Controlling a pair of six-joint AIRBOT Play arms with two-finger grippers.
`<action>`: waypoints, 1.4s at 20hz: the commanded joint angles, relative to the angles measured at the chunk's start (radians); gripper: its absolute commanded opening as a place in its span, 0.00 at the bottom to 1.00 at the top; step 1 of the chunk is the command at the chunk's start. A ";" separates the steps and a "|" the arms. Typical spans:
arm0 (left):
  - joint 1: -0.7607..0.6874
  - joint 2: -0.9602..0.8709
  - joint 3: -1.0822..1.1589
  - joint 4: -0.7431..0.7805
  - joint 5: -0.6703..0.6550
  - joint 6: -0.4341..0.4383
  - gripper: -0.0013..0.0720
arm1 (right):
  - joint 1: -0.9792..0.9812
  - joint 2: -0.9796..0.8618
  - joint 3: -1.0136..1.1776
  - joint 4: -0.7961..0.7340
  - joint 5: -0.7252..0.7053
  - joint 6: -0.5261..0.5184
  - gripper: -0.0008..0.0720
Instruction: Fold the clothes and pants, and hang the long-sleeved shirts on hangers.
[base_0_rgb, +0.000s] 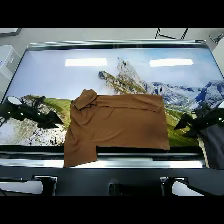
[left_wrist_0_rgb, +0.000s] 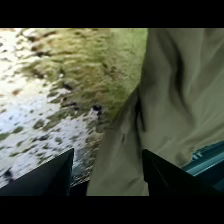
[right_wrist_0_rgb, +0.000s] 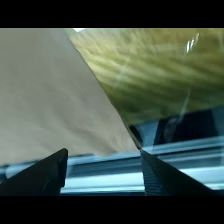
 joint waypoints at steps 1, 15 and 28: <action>-0.039 -0.005 -0.078 -0.057 0.079 0.039 0.63 | -0.006 0.019 -0.078 -0.002 -0.006 -0.038 0.76; -0.137 -0.004 -0.077 -0.035 0.122 0.013 0.05 | -0.006 0.024 -0.251 -0.052 -0.098 -0.049 0.88; -0.124 0.173 0.016 -0.035 0.092 0.013 0.05 | 0.051 0.059 -0.196 0.262 -0.213 -0.139 0.06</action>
